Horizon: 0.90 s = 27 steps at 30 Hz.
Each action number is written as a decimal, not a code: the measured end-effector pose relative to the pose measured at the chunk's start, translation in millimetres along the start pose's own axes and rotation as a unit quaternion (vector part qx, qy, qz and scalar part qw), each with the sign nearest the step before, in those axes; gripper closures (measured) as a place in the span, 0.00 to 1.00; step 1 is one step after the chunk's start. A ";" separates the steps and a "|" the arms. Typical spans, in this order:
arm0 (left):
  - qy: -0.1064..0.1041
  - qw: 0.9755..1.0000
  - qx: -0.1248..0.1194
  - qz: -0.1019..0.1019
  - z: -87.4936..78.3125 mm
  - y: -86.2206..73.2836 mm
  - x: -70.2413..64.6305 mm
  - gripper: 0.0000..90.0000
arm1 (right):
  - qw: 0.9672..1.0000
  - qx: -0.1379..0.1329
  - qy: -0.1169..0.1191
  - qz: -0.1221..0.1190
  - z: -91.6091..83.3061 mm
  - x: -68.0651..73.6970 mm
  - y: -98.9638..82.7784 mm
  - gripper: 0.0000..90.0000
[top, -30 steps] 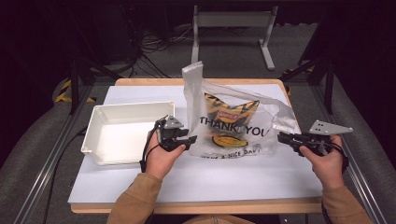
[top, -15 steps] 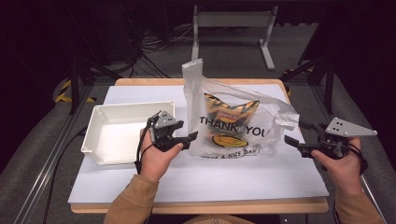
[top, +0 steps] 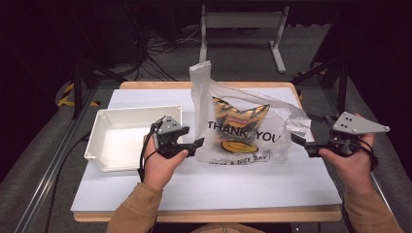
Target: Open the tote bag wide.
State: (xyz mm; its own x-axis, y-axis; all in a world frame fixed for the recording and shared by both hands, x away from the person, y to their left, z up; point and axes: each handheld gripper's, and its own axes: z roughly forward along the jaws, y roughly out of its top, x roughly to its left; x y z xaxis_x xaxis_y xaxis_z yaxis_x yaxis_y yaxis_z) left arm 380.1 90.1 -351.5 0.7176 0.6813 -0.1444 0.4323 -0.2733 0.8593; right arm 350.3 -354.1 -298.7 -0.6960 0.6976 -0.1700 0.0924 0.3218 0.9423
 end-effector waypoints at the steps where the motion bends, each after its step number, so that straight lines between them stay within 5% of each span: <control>1: -0.001 1.000 -0.002 0.002 0.0 -0.2 0.6 0.37 | 1.000 -0.005 0.003 0.000 3.5 -0.2 3.3 0.11; 5: -0.002 1.000 -0.001 -0.002 0.2 -1.1 1.7 0.37 | 1.000 -0.013 -0.007 0.004 12.3 -2.9 11.4 0.06; 14: -0.005 1.000 0.000 -0.003 1.8 -1.9 2.1 0.36 | 0.999 -0.032 -0.011 0.026 20.9 -14.1 22.2 0.11; 21: -0.005 1.000 0.004 -0.005 4.1 -3.3 2.6 0.37 | 0.998 -0.043 -0.001 0.036 24.1 -27.1 23.0 0.86; 24: -0.005 1.000 0.004 -0.006 4.6 -3.7 3.1 0.37 | 0.998 -0.045 -0.010 0.043 26.6 -29.8 20.4 0.97; 27: -0.003 1.000 0.004 -0.003 4.5 -3.9 3.7 0.37 | 0.998 -0.035 -0.012 0.053 31.3 -32.4 16.4 0.99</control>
State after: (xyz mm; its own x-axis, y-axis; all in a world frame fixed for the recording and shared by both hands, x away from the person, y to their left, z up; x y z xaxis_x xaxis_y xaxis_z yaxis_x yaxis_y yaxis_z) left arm 383.5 90.6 -357.6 0.7178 0.6794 -0.1524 0.4410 -0.2742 0.8546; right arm 396.7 -351.4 -286.8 -0.6675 0.7409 -0.0746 0.1144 0.2011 0.9729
